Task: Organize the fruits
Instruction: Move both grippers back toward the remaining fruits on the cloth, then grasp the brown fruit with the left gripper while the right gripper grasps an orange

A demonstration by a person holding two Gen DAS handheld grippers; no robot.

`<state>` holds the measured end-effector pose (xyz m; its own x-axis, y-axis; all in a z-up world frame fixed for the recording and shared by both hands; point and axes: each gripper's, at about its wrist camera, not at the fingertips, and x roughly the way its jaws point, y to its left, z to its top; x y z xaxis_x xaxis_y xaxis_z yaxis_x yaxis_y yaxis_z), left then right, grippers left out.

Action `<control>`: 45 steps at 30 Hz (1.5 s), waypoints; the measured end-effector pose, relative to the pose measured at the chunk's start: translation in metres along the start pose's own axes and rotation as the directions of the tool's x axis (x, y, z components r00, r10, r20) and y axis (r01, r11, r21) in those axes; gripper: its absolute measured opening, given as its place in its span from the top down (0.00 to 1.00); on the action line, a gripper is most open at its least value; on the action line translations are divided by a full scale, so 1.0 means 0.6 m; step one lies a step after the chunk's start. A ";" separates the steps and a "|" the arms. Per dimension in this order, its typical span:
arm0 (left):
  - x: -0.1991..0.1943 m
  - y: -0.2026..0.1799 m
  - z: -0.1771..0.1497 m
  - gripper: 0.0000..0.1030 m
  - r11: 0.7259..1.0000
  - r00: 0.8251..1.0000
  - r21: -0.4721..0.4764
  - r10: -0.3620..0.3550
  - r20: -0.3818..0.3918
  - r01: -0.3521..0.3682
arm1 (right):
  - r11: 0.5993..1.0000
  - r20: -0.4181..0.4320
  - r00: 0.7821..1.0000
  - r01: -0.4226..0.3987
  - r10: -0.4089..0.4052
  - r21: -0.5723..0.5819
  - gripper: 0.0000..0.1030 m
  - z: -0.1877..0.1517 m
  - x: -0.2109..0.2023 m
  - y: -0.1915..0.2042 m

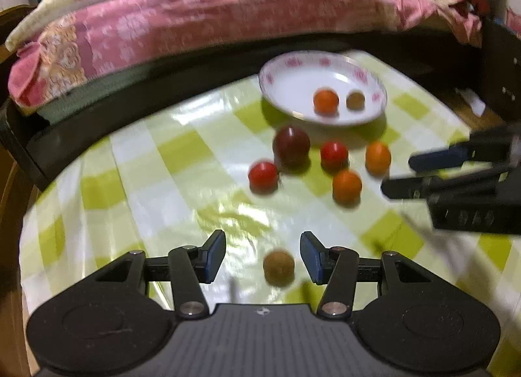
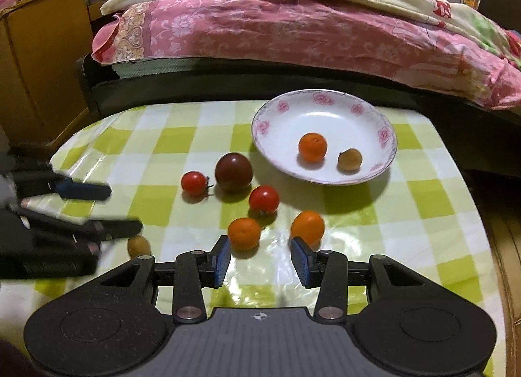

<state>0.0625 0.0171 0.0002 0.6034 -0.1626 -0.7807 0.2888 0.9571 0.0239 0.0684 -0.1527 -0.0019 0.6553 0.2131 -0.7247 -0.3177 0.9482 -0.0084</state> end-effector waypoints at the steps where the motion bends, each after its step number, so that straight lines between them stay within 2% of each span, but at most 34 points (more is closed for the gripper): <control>1: 0.003 -0.002 -0.005 0.44 1.000 1.000 0.003 0.004 -0.005 -0.004 | 1.000 -0.001 1.000 -0.002 0.002 0.003 0.63 -0.002 -0.001 0.001; 9: 0.025 -0.007 -0.015 0.48 1.000 1.000 0.017 0.004 -0.009 -0.004 | 1.000 -0.019 1.000 -0.016 0.016 0.015 0.61 -0.011 0.012 -0.005; 15: 0.040 -0.020 -0.023 0.61 0.999 1.000 0.053 -0.011 -0.029 0.013 | 0.999 -0.024 0.999 -0.036 0.037 0.018 0.61 -0.014 0.024 -0.007; 19: 0.041 -0.018 -0.025 0.68 0.998 0.999 0.044 -0.032 -0.030 0.033 | 0.999 -0.026 0.998 -0.052 0.052 0.011 0.61 -0.018 0.032 -0.005; 31: 0.039 -0.022 -0.026 0.68 0.996 0.998 0.053 -0.065 -0.027 0.066 | 0.993 -0.029 0.994 -0.102 0.104 0.050 0.63 -0.003 0.074 -0.009; 41: 0.039 -0.025 -0.031 0.68 0.995 0.998 0.085 -0.062 0.003 0.062 | 0.995 -0.015 0.995 -0.098 0.098 0.027 0.62 0.004 0.101 -0.002; 45: 0.038 -0.029 -0.033 0.66 0.993 0.999 0.107 -0.051 0.013 0.049 | 0.997 -0.009 0.997 -0.079 0.079 -0.011 0.68 0.002 0.100 0.003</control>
<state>0.0566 0.0016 -0.0306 0.5978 -0.2143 -0.7725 0.3958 0.9169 0.0519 0.1080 -0.1382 -0.0448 0.6218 0.2849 -0.7295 -0.3759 0.9258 0.0411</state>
